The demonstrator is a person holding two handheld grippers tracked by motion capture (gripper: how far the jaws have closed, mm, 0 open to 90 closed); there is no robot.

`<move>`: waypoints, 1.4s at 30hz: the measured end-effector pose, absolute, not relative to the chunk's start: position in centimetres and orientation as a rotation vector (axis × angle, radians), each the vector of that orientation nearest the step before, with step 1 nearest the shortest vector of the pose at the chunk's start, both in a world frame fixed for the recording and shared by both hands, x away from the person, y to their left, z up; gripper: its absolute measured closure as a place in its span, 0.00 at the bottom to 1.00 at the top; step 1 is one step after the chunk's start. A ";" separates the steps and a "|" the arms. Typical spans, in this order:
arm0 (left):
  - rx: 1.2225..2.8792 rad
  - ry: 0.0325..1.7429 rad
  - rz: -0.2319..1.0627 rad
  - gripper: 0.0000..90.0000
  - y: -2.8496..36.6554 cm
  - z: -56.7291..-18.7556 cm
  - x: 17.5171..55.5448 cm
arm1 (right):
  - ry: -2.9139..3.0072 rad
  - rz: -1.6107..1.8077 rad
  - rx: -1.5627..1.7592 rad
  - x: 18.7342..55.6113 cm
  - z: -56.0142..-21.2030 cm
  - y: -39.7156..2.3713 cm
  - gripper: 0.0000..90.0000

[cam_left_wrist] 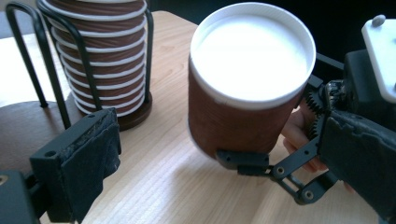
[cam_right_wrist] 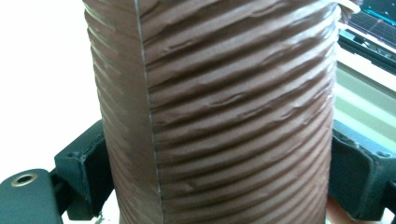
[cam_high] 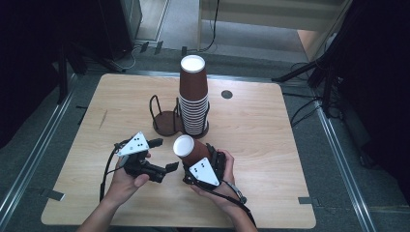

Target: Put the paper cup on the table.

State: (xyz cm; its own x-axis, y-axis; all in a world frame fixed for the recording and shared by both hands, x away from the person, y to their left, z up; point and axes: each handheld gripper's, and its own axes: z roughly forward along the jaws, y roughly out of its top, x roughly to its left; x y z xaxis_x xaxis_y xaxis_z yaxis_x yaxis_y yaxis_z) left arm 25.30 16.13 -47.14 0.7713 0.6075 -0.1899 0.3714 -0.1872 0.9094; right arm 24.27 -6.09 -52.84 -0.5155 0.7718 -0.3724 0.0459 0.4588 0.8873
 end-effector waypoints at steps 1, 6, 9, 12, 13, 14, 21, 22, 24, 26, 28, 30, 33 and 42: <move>1.810 0.754 0.254 0.00 16.1 -47.1 25.3 | 1.894 1.112 0.664 24.1 -53.0 -5.9 0.10; 1.830 0.734 0.220 0.00 15.6 -47.3 25.2 | 1.911 1.108 0.611 23.9 -53.2 -5.6 0.10; 1.838 0.723 0.209 0.00 15.4 -47.3 25.2 | 1.919 1.114 0.589 23.8 -53.2 -5.5 0.10; 1.845 0.714 0.202 0.00 15.2 -47.4 25.1 | 1.933 1.132 0.572 23.6 -53.3 -5.5 0.10; 1.847 0.709 0.196 0.00 15.2 -47.4 25.1 | 1.936 1.136 0.564 23.6 -53.3 -5.5 0.10; 1.851 0.704 0.190 0.00 15.2 -47.4 25.1 | 1.942 1.141 0.556 23.5 -53.3 -5.4 0.10; 1.863 0.691 0.156 0.00 14.9 -47.6 25.1 | 1.971 1.165 0.504 23.2 -53.5 -5.3 0.10; 1.865 0.690 0.149 0.00 14.9 -47.6 25.1 | 1.977 1.169 0.495 23.2 -53.5 -5.3 0.10; 1.875 0.686 0.138 0.00 14.8 -47.7 25.2 | 1.987 1.177 0.480 23.0 -53.5 -5.2 0.10; 1.886 0.683 0.128 0.00 14.7 -47.7 25.2 | 1.993 1.175 0.472 23.0 -53.6 -5.2 0.10; 1.896 0.676 0.131 0.05 14.7 -47.7 25.1 | 1.999 1.175 0.467 23.0 -53.6 -5.2 0.10; 1.901 0.676 0.124 0.13 14.6 -47.8 25.1 | 2.005 1.176 0.453 22.9 -53.7 -5.2 0.10; 1.913 0.688 0.132 0.19 14.6 -47.8 25.1 | 2.015 1.186 0.434 22.8 -53.6 -5.2 0.10; 1.906 0.711 0.121 0.24 14.8 -47.8 25.3 | 2.016 1.170 0.434 22.9 -53.7 -5.2 0.08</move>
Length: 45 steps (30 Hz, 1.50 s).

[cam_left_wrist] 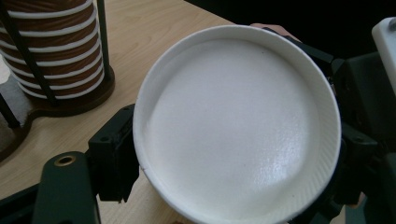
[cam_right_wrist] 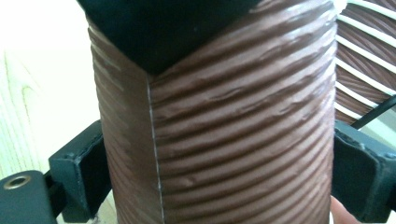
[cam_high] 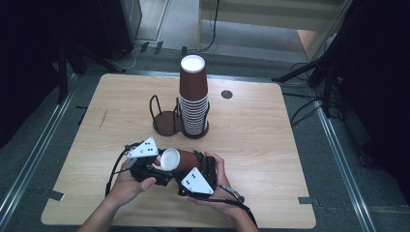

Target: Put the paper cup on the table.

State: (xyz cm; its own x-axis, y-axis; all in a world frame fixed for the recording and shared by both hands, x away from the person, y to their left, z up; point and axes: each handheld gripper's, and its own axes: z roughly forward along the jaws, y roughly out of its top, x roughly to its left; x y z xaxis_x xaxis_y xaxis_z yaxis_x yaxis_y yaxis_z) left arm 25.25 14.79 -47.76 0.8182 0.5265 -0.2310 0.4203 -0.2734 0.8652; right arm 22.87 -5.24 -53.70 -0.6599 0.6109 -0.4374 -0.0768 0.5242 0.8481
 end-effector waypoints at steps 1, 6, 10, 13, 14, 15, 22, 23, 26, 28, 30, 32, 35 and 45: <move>1.902 0.714 0.119 0.24 14.8 -47.8 25.3 | 2.017 1.171 0.435 22.9 -53.7 -5.3 0.07; 1.918 0.728 0.159 0.25 14.8 -47.9 25.3 | 1.995 1.217 0.425 22.7 -53.2 -5.5 0.00; 1.902 0.738 0.202 0.25 15.0 -47.7 25.3 | 1.990 1.222 0.421 22.6 -52.6 -5.8 0.00; 1.885 0.752 0.241 0.25 15.3 -47.8 25.3 | 1.987 1.226 0.436 22.6 -52.3 -6.1 0.00; 1.878 0.757 0.257 0.25 15.4 -47.8 25.3 | 1.990 1.231 0.440 22.7 -52.2 -6.2 0.00; 1.874 0.768 0.282 0.25 15.5 -47.8 25.4 | 1.989 1.234 0.455 22.7 -52.1 -6.2 0.00; 1.812 0.794 0.401 0.25 15.9 -48.2 25.5 | 1.965 1.235 0.493 23.0 -51.8 -6.7 0.00; 1.800 0.792 0.434 0.25 15.9 -48.2 25.5 | 1.965 1.234 0.500 23.0 -51.8 -6.8 0.00; 1.763 0.793 0.503 0.25 16.0 -48.3 25.4 | 1.945 1.247 0.554 23.2 -51.5 -6.8 0.00; 1.730 0.805 0.500 0.25 16.2 -48.3 25.4 | 1.935 1.257 0.572 23.2 -51.3 -7.0 0.00; 1.692 0.804 0.526 0.25 16.3 -48.3 25.3 | 1.926 1.262 0.585 23.3 -51.2 -7.1 0.00; 1.659 0.811 0.566 0.25 16.4 -48.2 25.2 | 1.922 1.270 0.599 23.3 -51.1 -7.2 0.00; 1.619 0.827 0.617 0.25 16.6 -48.1 25.2 | 1.903 1.267 0.627 23.5 -51.0 -7.3 0.00; 1.526 0.847 0.624 0.25 17.3 -48.0 25.1 | 1.828 1.244 0.775 24.3 -50.9 -7.1 0.00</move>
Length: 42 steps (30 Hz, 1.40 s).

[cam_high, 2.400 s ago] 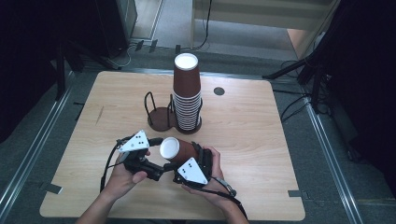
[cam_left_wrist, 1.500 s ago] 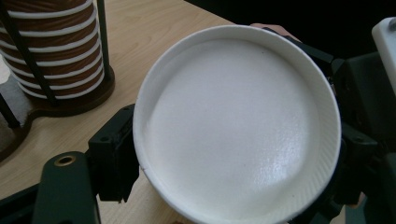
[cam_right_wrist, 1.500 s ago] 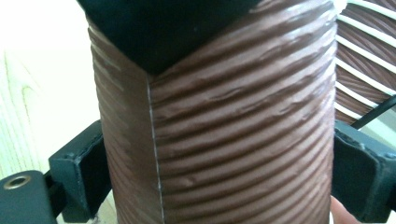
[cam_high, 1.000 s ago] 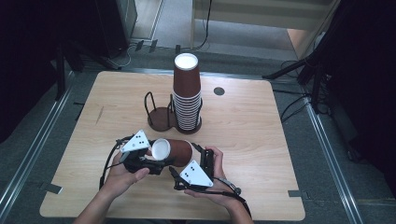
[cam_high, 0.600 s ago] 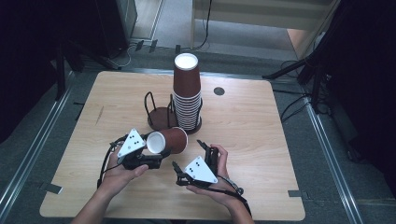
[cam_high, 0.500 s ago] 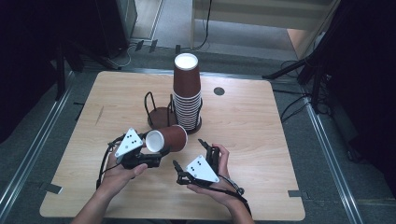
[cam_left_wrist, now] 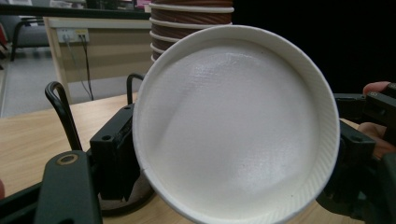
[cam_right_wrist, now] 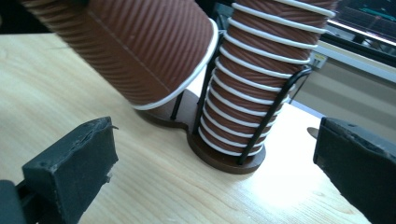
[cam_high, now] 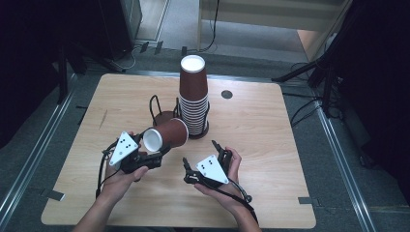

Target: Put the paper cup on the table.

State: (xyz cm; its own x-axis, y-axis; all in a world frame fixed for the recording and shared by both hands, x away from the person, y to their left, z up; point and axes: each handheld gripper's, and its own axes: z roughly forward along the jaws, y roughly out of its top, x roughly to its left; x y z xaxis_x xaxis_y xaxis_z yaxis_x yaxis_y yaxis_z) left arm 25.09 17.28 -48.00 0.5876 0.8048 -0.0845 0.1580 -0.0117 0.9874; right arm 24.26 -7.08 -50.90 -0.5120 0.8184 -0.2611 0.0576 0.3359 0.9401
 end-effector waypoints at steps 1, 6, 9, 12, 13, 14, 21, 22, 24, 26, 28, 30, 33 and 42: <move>1.522 0.845 0.629 0.25 17.3 -48.0 25.1 | 1.821 1.245 0.783 24.3 -50.9 -7.1 0.00; 1.507 0.821 0.680 0.25 17.0 -48.0 24.9 | 1.811 1.270 0.847 24.5 -50.7 -7.1 0.00; 1.484 0.825 0.658 0.24 16.8 -48.0 24.9 | 1.807 1.269 0.915 24.6 -50.6 -7.2 0.00; 1.468 0.836 0.648 0.24 16.8 -48.1 25.0 | 1.794 1.263 1.000 24.7 -50.2 -7.4 0.00; 1.456 0.831 0.636 0.24 16.8 -48.1 25.0 | 1.797 1.270 1.014 24.7 -50.1 -7.5 0.00; 1.436 0.830 0.631 0.24 16.8 -48.2 25.0 | 1.797 1.276 1.032 24.7 -50.0 -7.6 0.00; 1.391 0.814 0.671 0.24 16.6 -48.5 24.9 | 1.772 1.338 1.162 24.8 -49.2 -7.8 0.00; 1.391 0.813 0.672 0.24 16.6 -48.5 24.9 | 1.760 1.349 1.191 24.9 -49.0 -7.9 0.00; 1.398 0.813 0.669 0.24 16.5 -48.5 24.8 | 1.735 1.351 1.248 24.9 -48.8 -8.0 0.00; 1.392 0.817 0.666 0.24 16.4 -48.6 24.8 | 1.729 1.379 1.292 24.9 -48.5 -8.1 0.01; 1.392 0.818 0.659 0.24 16.3 -48.7 24.8 | 1.715 1.395 1.316 24.7 -48.2 -8.1 0.02; 1.392 0.815 0.653 0.24 16.2 -48.7 24.8 | 1.689 1.420 1.356 24.5 -48.0 -8.0 0.02; 1.387 0.811 0.657 0.24 16.1 -48.7 24.8 | 1.663 1.478 1.439 24.4 -47.6 -8.0 0.02; 1.357 0.793 0.653 0.25 15.9 -48.5 24.6 | 1.532 1.632 1.732 24.5 -46.4 -8.1 0.02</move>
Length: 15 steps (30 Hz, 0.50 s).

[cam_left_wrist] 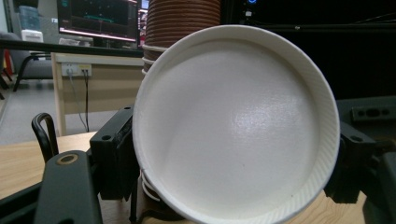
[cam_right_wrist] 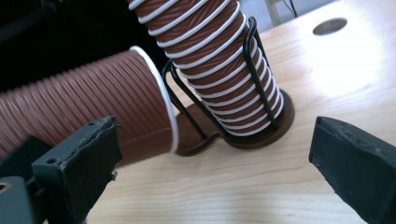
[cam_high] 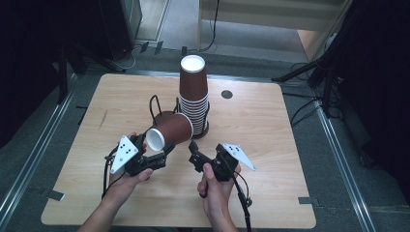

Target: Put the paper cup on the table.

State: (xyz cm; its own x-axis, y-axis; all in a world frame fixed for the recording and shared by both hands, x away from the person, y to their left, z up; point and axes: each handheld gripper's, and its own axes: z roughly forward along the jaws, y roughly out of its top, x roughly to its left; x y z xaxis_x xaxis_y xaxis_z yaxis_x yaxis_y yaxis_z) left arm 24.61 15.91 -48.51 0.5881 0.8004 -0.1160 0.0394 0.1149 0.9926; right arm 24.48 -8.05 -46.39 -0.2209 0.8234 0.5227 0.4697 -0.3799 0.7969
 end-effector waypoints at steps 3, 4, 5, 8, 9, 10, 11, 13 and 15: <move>1.356 0.789 0.653 0.24 15.8 -48.6 24.6 | 1.496 1.659 1.773 24.2 -46.3 -7.6 0.02; 1.354 0.786 0.651 0.24 15.7 -48.5 24.6 | 1.481 1.671 1.788 24.2 -46.3 -7.4 0.02; 1.353 0.786 0.649 0.25 15.7 -48.5 24.6 | 1.462 1.678 1.813 24.1 -46.3 -7.2 0.02; 1.354 0.785 0.648 0.25 15.6 -48.6 24.6 | 1.429 1.699 1.861 24.2 -46.3 -7.1 0.02; 1.354 0.784 0.647 0.25 15.6 -48.7 24.6 | 1.411 1.708 1.887 24.2 -46.3 -7.1 0.02; 1.353 0.784 0.647 0.24 15.6 -48.7 24.6 | 1.405 1.712 1.897 24.2 -46.3 -7.0 0.02; 1.352 0.783 0.646 0.24 15.5 -48.7 24.7 | 1.397 1.718 1.908 24.3 -46.3 -7.0 0.02; 1.352 0.783 0.643 0.24 15.5 -48.8 24.7 | 1.379 1.729 1.950 24.3 -46.3 -6.9 0.03; 1.350 0.782 0.642 0.25 15.4 -48.9 24.7 | 1.362 1.753 1.995 24.3 -46.2 -6.9 0.03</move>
State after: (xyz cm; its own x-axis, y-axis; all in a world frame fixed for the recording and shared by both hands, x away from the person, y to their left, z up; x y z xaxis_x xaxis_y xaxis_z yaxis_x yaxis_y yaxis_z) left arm 24.68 15.38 -48.88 0.5989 0.7917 -0.1203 0.0360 0.1234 0.9917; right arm 24.34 -6.91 -46.22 -0.0999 0.6980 0.7091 0.5143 -0.5739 0.6373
